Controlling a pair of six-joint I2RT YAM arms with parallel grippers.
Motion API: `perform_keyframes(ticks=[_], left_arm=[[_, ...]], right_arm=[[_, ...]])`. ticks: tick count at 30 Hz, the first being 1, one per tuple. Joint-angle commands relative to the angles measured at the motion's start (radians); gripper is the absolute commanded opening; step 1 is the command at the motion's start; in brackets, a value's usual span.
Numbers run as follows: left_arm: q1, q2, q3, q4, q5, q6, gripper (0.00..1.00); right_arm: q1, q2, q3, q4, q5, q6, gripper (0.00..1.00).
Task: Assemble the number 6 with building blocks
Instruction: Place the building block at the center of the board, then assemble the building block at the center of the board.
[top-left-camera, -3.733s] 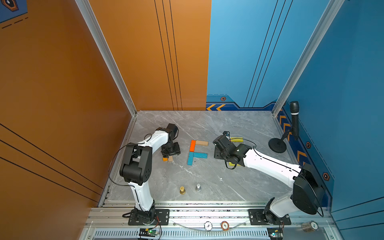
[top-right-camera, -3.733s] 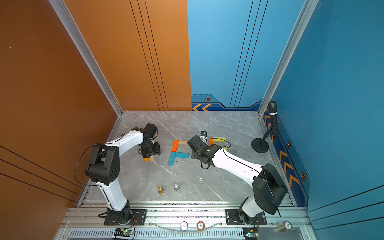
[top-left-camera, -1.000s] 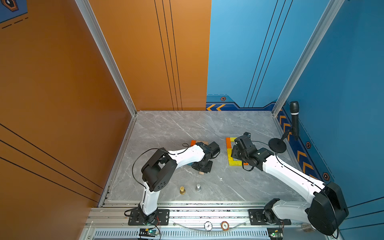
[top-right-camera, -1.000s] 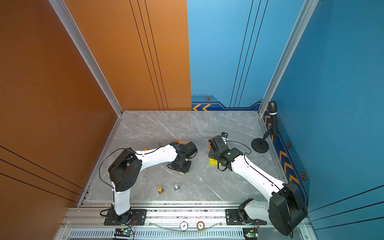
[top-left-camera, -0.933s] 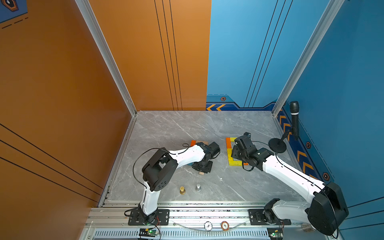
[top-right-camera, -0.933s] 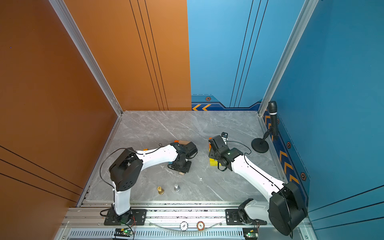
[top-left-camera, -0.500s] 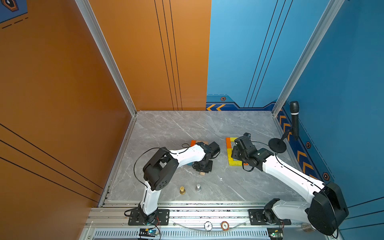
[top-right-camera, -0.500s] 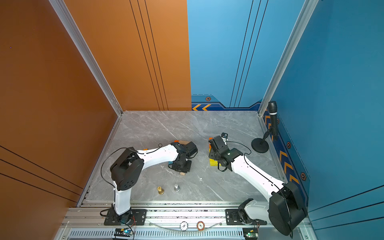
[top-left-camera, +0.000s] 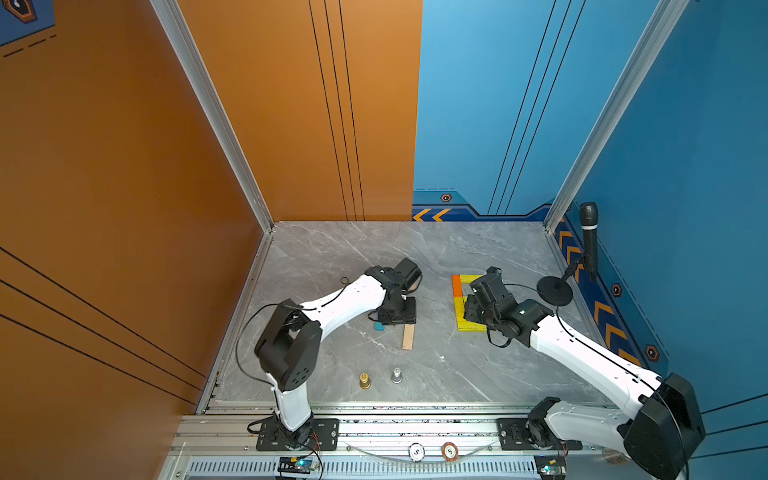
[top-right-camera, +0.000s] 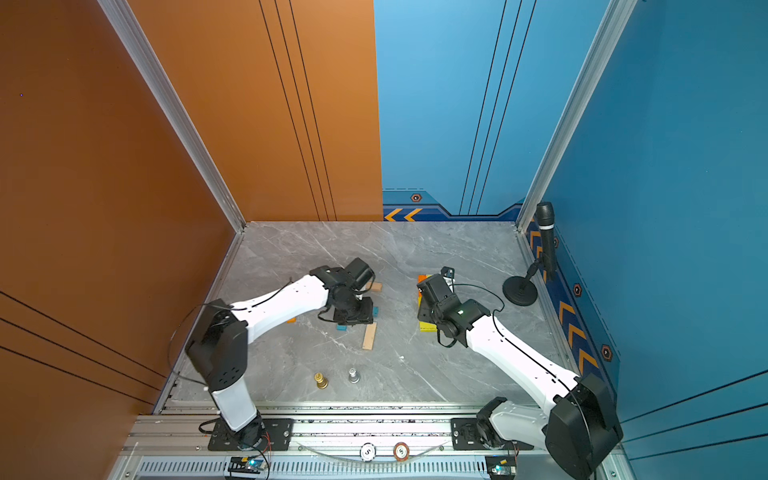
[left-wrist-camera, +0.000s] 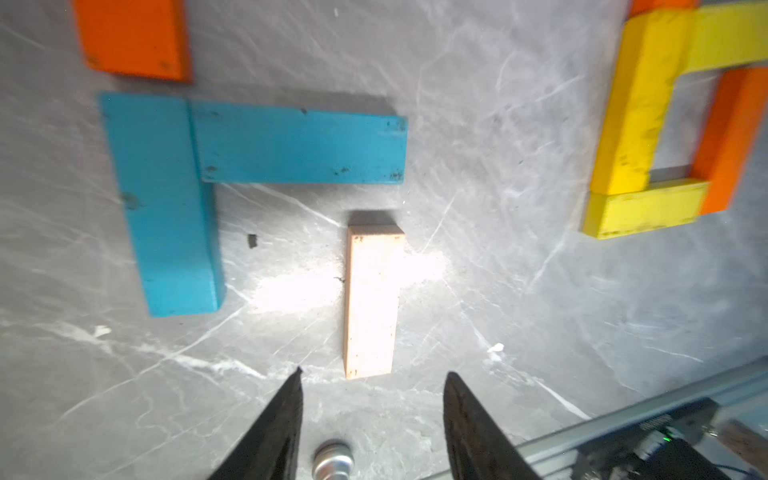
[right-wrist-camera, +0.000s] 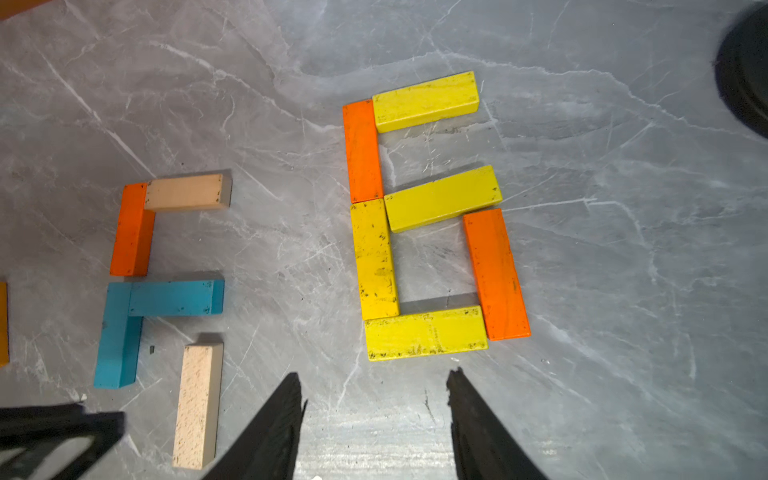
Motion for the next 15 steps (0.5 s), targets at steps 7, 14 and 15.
perform_keyframes(ticks=[7,14,15], left_arm=[[0.257,-0.204,-0.087,-0.085,0.093,0.191,0.8],[0.338,-0.264,-0.144,-0.086,0.048,0.266,0.92],[0.341,-0.265,-0.149,-0.082,0.032,0.276,0.92]], right_arm=[[0.263,0.284,0.2,-0.106,0.063,0.158,0.58],[0.356,0.524,0.364,-0.152,0.073,0.258,0.57],[0.362,0.551,0.387,-0.162,0.072,0.269,0.57]])
